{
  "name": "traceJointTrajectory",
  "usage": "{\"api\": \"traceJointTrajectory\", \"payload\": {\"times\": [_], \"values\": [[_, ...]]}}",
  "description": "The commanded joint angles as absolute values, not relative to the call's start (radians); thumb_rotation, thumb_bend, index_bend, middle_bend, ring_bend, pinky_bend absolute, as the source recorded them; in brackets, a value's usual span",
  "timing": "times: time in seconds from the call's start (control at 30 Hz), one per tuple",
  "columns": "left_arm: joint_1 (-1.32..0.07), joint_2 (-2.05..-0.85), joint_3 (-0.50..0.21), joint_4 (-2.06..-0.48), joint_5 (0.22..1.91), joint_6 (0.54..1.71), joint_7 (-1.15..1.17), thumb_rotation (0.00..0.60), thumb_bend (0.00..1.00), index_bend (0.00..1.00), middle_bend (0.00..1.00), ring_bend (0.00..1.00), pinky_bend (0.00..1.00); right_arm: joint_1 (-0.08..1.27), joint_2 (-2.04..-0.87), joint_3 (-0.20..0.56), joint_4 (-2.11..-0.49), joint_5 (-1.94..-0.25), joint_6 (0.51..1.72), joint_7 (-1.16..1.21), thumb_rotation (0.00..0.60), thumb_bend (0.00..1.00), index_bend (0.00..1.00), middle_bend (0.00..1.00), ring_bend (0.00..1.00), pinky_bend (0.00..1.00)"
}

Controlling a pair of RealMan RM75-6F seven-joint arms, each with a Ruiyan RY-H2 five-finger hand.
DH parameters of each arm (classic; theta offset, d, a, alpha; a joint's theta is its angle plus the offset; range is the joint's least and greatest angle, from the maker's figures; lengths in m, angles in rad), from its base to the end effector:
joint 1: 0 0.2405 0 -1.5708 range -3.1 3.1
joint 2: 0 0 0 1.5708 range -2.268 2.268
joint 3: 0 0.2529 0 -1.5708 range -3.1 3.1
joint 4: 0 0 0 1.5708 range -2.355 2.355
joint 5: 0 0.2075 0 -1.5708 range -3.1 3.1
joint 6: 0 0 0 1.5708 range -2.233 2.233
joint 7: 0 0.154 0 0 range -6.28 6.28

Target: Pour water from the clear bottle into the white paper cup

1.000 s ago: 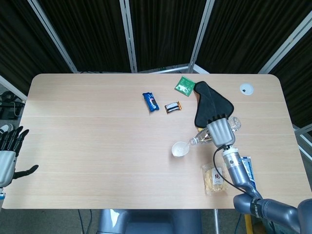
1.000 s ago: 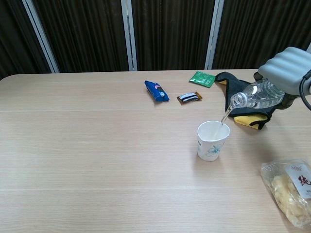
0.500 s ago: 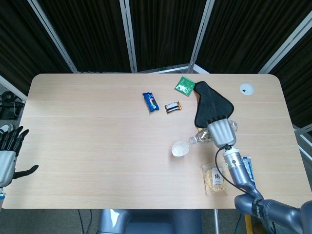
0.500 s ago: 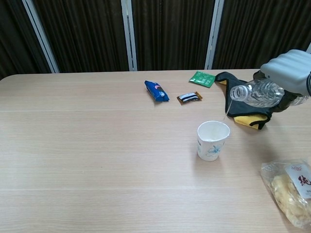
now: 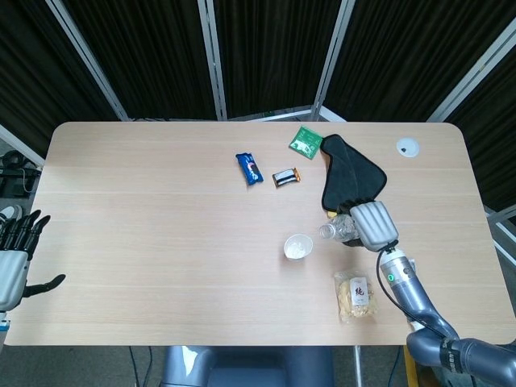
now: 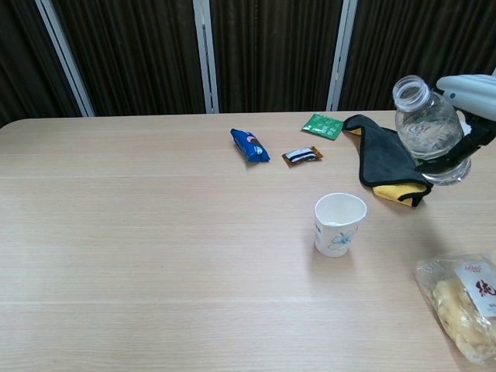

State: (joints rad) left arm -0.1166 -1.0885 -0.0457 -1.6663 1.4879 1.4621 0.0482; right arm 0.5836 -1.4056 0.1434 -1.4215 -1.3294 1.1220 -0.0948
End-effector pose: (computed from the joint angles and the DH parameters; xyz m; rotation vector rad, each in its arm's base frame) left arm -0.2960 0.1984 0.1613 -1.4190 -0.8899 -0.8921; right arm -0.2078 -0.3426 0.0532 1.7036 -0.8749 1.0185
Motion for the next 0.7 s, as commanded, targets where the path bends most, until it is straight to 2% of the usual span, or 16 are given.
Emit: {"api": "traceJointTrajectory", "payload": {"times": [0.03, 0.2, 0.37, 0.5, 0.7], "values": [[-0.116, -1.089, -0.046, -1.666, 1.489, 1.464, 0.051, 0.6, 0.0, 0.0, 0.0, 0.0, 0.0, 0.55, -1.297, 0.106, -1.545, -1.44, 1.112, 0.154, 0.6, 0.62, 0.56, 0.66, 0.58, 0.47], [-0.113, -1.092, -0.045, -1.667, 1.494, 1.473, 0.06, 0.6, 0.0, 0.0, 0.0, 0.0, 0.0, 0.548, -1.228, 0.049, -1.622, -1.529, 1.074, 0.337, 0.6, 0.62, 0.56, 0.66, 0.58, 0.47], [-0.113, -1.094, -0.044, -1.666, 1.495, 1.471, 0.065, 0.6, 0.0, 0.0, 0.0, 0.0, 0.0, 0.565, -1.21, -0.006, -1.642, -1.631, 1.052, 0.453, 0.6, 0.63, 0.56, 0.66, 0.58, 0.47], [-0.115, -1.098, -0.044, -1.664, 1.491, 1.466, 0.073, 0.6, 0.0, 0.0, 0.0, 0.0, 0.0, 0.583, -1.235, -0.049, -1.644, -1.702, 1.031, 0.478, 0.6, 0.64, 0.56, 0.66, 0.58, 0.47], [-0.119, -1.102, -0.048, -1.658, 1.478, 1.457, 0.077, 0.6, 0.0, 0.0, 0.0, 0.0, 0.0, 0.603, -1.32, -0.061, -1.602, -1.72, 1.004, 0.44, 0.6, 0.65, 0.56, 0.66, 0.58, 0.47]]}}
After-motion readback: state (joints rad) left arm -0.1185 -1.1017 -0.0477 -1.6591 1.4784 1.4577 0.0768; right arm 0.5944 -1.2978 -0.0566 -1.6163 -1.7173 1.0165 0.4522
